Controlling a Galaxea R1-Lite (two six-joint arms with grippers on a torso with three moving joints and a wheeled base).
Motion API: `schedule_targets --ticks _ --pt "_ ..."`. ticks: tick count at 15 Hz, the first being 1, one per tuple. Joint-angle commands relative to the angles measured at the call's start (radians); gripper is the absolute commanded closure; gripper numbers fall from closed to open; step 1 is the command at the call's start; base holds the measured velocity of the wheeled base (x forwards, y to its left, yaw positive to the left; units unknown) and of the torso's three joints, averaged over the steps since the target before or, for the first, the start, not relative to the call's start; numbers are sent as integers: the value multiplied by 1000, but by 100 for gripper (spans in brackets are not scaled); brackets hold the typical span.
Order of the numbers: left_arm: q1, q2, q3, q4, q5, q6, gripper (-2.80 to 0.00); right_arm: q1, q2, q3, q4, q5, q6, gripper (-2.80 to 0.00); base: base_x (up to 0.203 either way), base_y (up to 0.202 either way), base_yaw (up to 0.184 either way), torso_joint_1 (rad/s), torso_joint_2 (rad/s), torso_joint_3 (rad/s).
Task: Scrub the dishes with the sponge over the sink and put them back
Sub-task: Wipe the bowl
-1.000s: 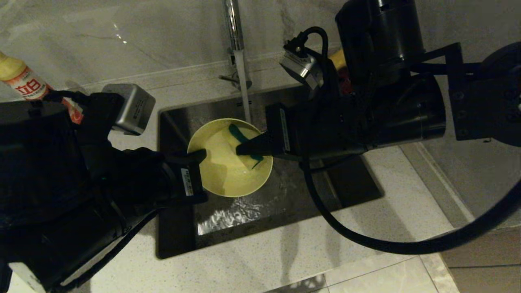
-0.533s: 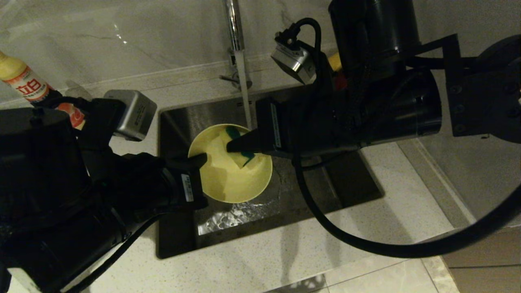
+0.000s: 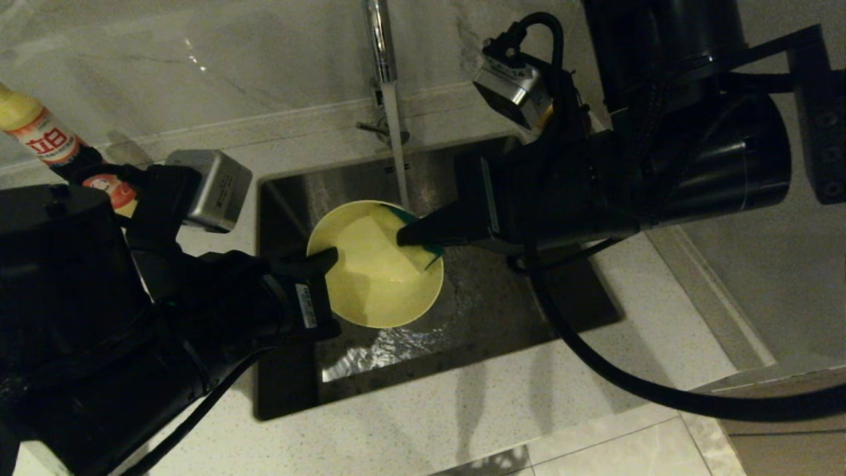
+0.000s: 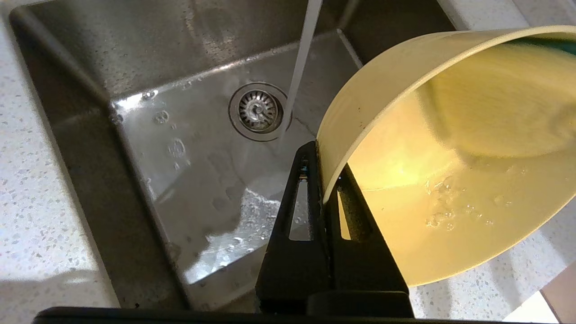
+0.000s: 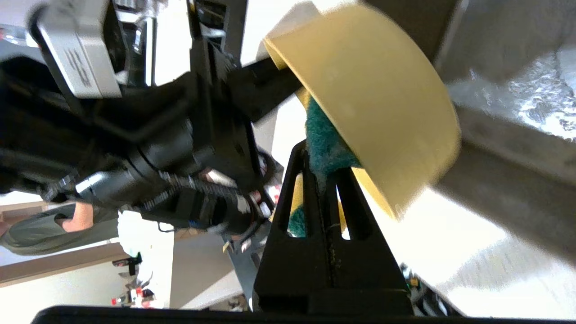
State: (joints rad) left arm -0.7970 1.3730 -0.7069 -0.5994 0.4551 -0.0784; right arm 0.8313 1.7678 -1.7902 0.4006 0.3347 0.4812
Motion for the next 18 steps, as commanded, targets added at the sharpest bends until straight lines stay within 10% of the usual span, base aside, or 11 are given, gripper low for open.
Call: schedule_targets --ticks 1,18 --pt "-1 5 -3 -5 7 0 0 -7 -47 36 9 2 1 0 0 0 0 0 0 0" --pt "7 47 -112 -3 15 -8 0 100 31 74 -7 3 2 0 0 0 0 0 0 0"
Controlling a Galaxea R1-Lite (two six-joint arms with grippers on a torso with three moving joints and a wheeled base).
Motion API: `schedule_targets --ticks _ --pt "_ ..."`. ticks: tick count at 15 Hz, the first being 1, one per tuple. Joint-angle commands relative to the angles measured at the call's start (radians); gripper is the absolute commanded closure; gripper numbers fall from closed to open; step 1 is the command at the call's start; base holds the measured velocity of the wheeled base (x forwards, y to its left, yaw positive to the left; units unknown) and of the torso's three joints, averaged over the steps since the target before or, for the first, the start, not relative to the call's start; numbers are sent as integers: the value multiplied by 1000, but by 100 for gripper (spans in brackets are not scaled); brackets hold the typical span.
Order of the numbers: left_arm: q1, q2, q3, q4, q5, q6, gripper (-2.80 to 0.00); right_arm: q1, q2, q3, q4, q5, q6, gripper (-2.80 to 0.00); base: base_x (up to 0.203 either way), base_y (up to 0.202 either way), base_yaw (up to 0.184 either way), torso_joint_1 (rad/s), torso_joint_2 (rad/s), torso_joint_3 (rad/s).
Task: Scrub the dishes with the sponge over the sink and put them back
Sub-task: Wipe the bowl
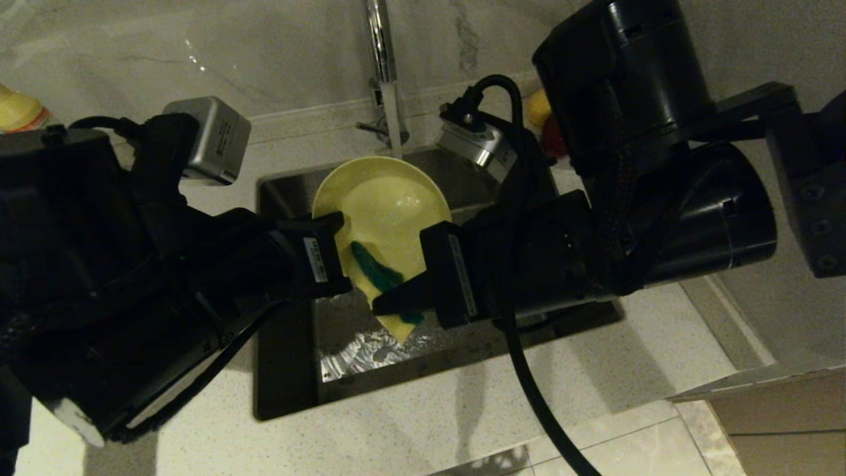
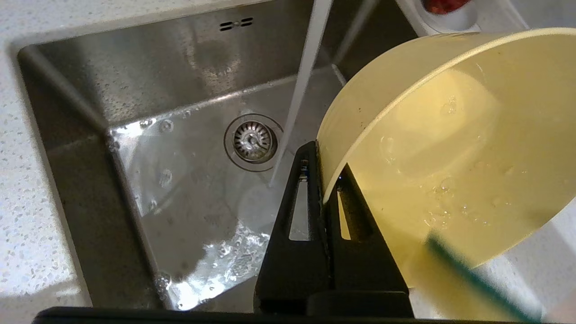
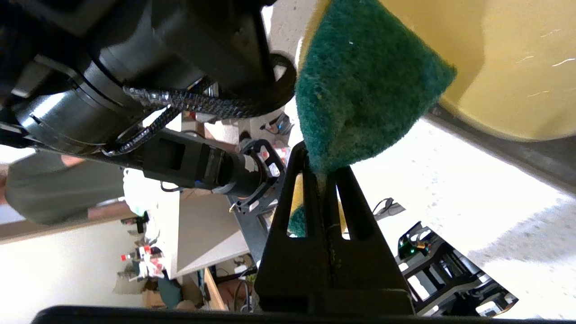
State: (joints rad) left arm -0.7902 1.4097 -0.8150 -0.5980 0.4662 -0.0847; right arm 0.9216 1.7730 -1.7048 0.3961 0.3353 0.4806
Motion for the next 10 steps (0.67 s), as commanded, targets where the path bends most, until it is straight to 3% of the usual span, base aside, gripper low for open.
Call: schedule_targets --ticks 1,4,10 --pt "0 12 -4 -5 5 -3 0 15 40 -30 -6 2 3 0 0 0 0 0 0 0" --pt "3 14 -10 -5 5 -4 0 25 60 -66 -5 2 3 0 0 0 0 0 0 0" --pt "23 11 -15 -6 3 -9 0 11 23 0 -4 1 4 0 0 0 0 0 0 0"
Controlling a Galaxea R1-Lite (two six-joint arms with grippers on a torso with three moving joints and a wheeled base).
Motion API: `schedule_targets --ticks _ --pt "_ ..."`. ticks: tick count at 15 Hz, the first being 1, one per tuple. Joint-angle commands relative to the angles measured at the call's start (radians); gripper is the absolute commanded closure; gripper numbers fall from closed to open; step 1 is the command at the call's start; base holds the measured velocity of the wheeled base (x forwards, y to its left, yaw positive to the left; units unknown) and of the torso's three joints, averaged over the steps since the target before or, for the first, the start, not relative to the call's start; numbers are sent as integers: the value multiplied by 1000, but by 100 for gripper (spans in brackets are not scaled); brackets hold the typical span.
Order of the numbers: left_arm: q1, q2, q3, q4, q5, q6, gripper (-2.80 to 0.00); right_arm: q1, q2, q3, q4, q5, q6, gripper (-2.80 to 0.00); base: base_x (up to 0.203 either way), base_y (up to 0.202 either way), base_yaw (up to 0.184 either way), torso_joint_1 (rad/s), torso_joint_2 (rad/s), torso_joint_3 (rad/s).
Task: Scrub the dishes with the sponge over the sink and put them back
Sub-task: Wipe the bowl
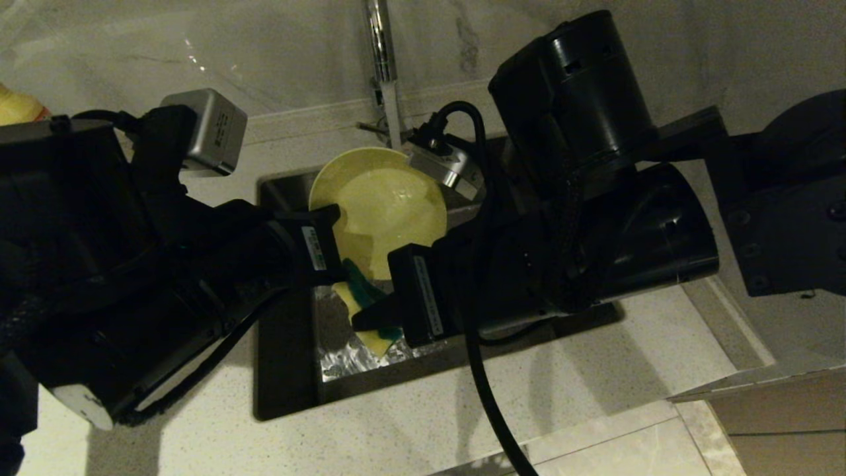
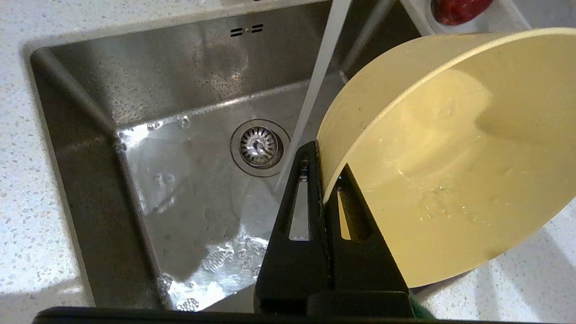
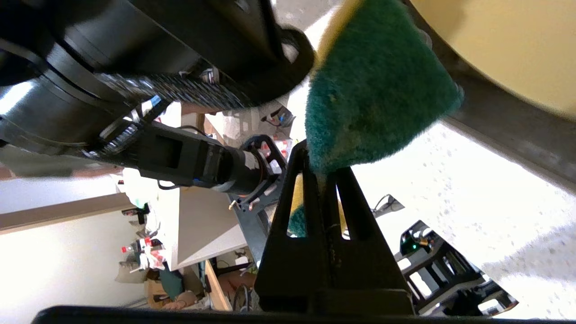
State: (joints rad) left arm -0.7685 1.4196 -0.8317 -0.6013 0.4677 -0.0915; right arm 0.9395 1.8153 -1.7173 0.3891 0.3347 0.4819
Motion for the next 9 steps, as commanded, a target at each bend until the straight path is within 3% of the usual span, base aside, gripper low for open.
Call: schedule_targets --ticks 1,9 --pt "1 1 5 -3 2 -2 0 -23 -29 15 2 2 2 0 0 0 0 0 0 0" --pt "1 -7 32 -3 2 -2 0 -64 -100 -18 2 3 3 0 0 0 0 0 0 0"
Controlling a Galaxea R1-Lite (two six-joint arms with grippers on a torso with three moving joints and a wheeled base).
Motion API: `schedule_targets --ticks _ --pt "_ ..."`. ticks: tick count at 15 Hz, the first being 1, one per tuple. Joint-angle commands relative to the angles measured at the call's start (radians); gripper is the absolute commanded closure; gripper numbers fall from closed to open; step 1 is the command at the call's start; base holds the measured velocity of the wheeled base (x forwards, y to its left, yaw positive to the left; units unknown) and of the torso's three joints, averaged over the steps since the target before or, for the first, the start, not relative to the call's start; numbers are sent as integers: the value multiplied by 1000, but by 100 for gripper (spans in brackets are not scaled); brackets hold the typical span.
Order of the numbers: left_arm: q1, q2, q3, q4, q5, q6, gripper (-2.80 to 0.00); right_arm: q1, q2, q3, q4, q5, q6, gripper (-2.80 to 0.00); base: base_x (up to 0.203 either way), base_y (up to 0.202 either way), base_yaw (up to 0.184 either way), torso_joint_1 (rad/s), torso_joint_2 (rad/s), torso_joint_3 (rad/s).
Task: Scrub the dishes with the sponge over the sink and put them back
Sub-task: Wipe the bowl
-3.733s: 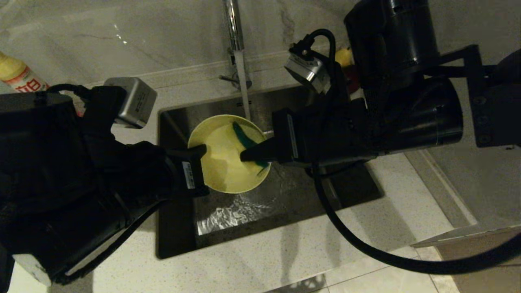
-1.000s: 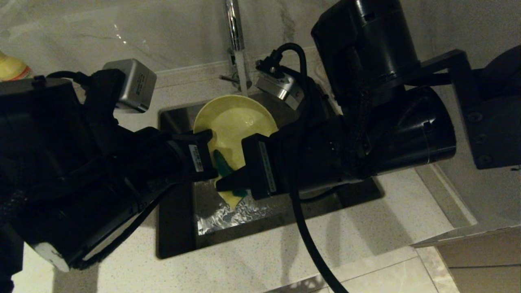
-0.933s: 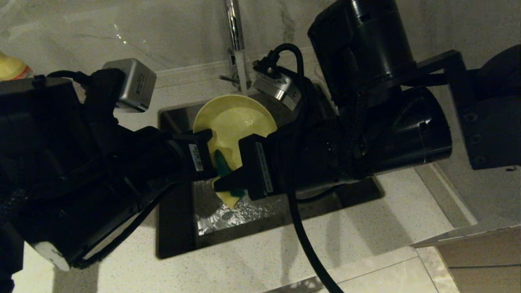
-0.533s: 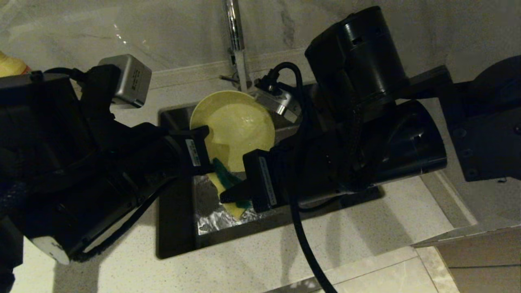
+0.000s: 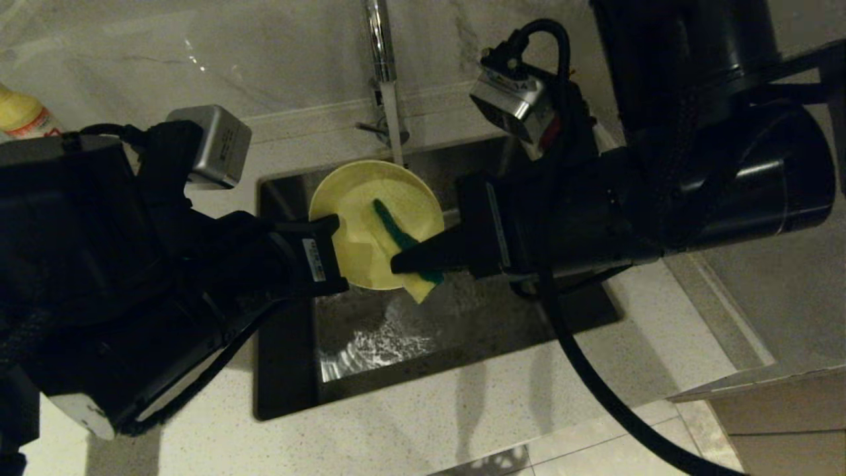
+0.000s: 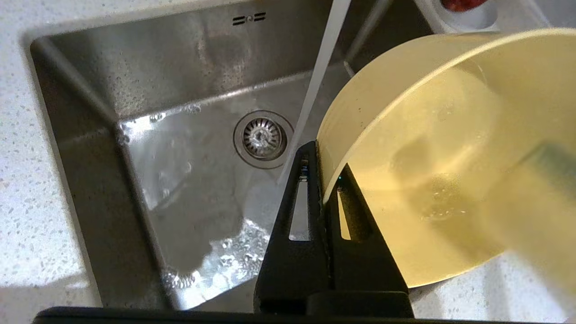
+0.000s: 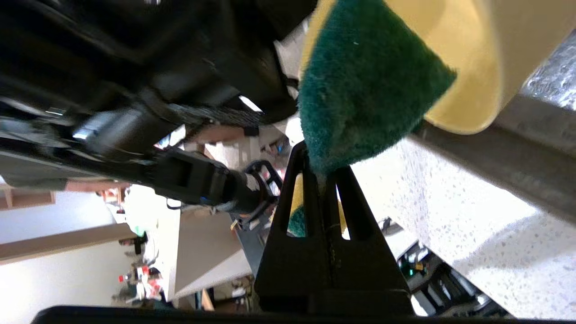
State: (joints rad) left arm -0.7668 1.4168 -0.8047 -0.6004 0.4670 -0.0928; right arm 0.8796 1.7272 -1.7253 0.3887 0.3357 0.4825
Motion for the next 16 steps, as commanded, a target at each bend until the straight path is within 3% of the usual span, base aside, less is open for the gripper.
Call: schedule_targets --ticks 1,11,16 --pt "0 -8 2 -4 4 1 0 -14 -7 -10 2 3 2 0 0 0 0 0 0 0" --pt "0 -33 14 -4 2 -1 0 -87 46 -11 -1 5 -2 0 0 0 0 0 0 0" --pt "0 -38 48 -1 -10 5 0 -100 44 -98 -16 5 -4 0 0 0 0 0 0 0"
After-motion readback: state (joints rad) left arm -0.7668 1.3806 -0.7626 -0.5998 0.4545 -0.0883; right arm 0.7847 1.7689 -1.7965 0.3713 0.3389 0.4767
